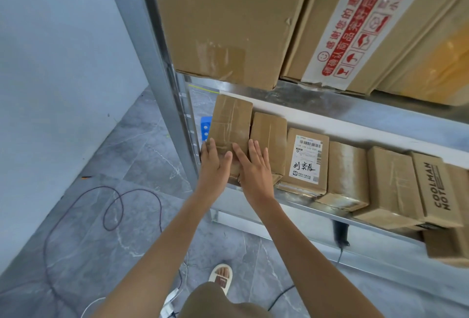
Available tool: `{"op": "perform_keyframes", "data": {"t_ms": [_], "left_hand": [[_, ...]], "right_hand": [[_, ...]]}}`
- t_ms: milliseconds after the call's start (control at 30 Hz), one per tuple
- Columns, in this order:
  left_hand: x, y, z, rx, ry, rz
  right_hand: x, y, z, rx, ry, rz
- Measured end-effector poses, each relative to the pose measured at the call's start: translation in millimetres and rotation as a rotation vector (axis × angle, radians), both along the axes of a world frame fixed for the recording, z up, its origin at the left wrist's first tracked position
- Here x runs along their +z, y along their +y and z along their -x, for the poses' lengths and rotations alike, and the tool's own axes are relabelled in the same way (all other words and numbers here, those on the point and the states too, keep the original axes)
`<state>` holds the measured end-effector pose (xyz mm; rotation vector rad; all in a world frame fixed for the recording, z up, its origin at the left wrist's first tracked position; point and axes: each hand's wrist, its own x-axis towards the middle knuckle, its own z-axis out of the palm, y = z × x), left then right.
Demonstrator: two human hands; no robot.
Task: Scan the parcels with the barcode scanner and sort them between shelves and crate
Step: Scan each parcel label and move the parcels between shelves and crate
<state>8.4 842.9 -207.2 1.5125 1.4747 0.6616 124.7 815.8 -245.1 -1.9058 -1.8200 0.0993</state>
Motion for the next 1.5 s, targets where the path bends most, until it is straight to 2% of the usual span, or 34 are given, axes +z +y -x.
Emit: {"op": "perform_keyframes", "data": {"t_ms": [100, 200, 333, 433, 533, 633, 733, 867, 1067, 1200, 1400, 1500], "left_hand": [[0, -1, -3, 0.025, -0.03, 0.003], [-1, -5, -2, 0.044, -0.082, -0.003], [0, -10, 0, 0.066, -0.141, 0.001], [1, -17, -4, 0.117, -0.16, -0.059], [4, -24, -9, 0.175, -0.207, -0.104], [12, -27, -13, 0.225, -0.225, -0.199], [23, -24, -15, 0.222, -0.118, -0.292], [34, -23, -13, 0.192, 0.017, -0.283], [44, -30, -12, 0.12, 0.01, -0.441], [47, -38, -12, 0.02, 0.048, -0.46], [56, -62, -16, -0.016, 0.244, -0.647], [61, -78, -20, -0.02, 0.233, -0.662]], "right_hand": [[7, 1, 1, 0.013, 0.108, 0.09], [17, 2, 0, -0.005, 0.316, 0.129], [36, 4, 5, -0.025, 0.813, 0.234], [57, 3, -2, -0.051, 1.225, 0.163], [60, 5, -8, -0.146, 1.476, 0.169], [56, 7, -8, -0.164, 1.51, 0.21], [58, -1, -5, -0.181, 1.55, 0.223], [58, -11, -4, -0.167, 1.624, 0.192], [69, -24, -5, -0.148, 1.761, 0.169], [77, -38, -15, -0.145, 1.728, 0.2], [83, -63, -20, -0.104, 1.747, 0.24], [82, -80, -25, -0.086, 1.751, 0.209]]}}
